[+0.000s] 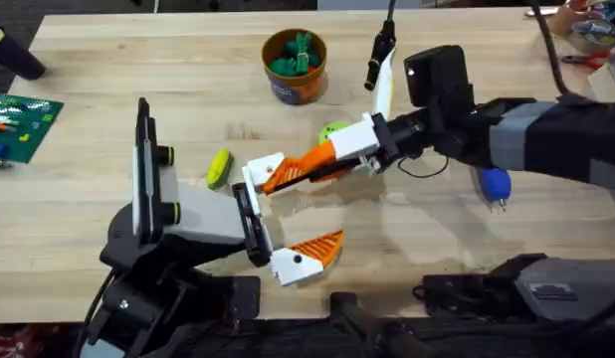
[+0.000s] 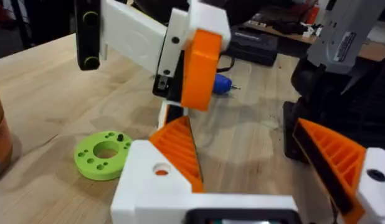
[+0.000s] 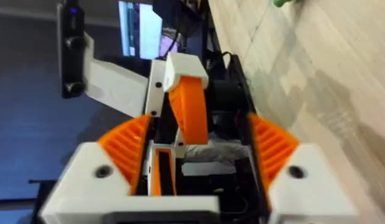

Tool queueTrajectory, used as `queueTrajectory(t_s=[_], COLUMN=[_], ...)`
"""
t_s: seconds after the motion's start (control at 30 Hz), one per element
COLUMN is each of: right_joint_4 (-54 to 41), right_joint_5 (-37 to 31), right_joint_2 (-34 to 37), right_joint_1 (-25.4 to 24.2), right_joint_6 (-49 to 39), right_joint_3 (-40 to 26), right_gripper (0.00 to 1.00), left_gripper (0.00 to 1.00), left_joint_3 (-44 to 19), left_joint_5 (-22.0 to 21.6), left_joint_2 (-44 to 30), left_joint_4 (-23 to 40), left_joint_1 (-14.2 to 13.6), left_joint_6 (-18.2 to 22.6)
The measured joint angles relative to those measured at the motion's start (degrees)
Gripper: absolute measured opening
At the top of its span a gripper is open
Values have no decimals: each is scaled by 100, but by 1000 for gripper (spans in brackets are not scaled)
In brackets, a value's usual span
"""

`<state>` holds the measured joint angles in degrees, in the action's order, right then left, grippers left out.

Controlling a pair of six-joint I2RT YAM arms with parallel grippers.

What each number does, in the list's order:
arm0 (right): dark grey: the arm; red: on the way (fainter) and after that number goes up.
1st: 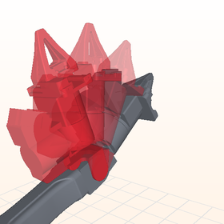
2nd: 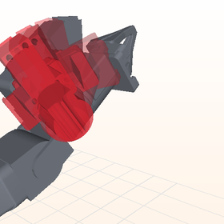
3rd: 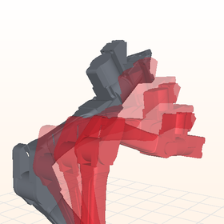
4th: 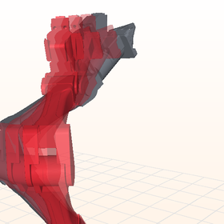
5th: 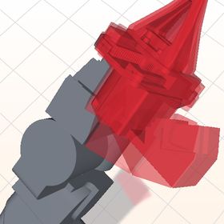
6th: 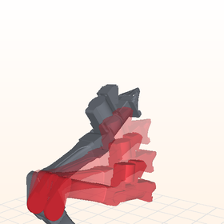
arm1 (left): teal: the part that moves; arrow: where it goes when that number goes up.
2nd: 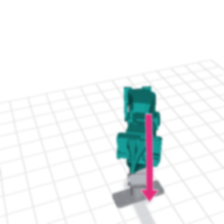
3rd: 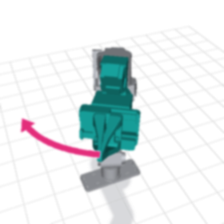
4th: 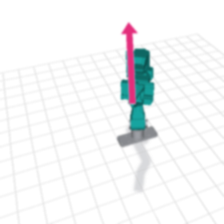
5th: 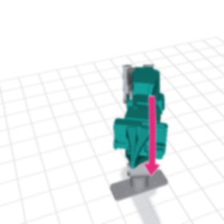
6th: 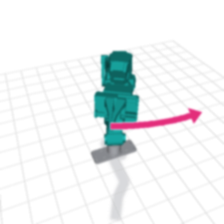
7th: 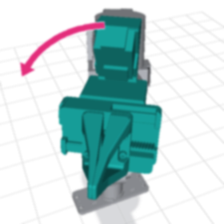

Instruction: Pick up the gripper from the table and insert it into the empty holder that is missing its gripper. Then pick up a screw, insert it into the mounting hole, and use the screwdriver to tighten it. Finally, clean up the table by picking up the vegetable and placing it into the bucket.

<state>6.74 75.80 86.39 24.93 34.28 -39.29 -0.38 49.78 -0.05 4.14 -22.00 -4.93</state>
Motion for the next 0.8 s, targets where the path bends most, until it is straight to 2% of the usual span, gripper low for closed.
queueTrajectory(t_s=[0.07, 0.13, 0.23, 0.27, 0.8], right_joint_4=[6, 9, 17, 16, -92], right_joint_5=[34, 57, 133, 184, 57], right_joint_2=[0, 0, 0, -2, -3], right_joint_1=[0, 0, 0, 0, 155], right_joint_6=[49, 94, 149, 163, 326], right_joint_3=[0, 0, 2, 0, 0], right_gripper=[710, 425, 78, 30, 16], left_gripper=[988, 988, 988, 988, 988], left_joint_3=[0, 0, 0, 0, 0], left_joint_5=[0, 0, -2, 0, -41], left_joint_2=[0, 2, 2, 0, 0], left_joint_4=[0, 0, 6, 5, 13], left_joint_1=[0, 0, 2, 2, 8], left_joint_6=[0, 0, -4, -4, -75])
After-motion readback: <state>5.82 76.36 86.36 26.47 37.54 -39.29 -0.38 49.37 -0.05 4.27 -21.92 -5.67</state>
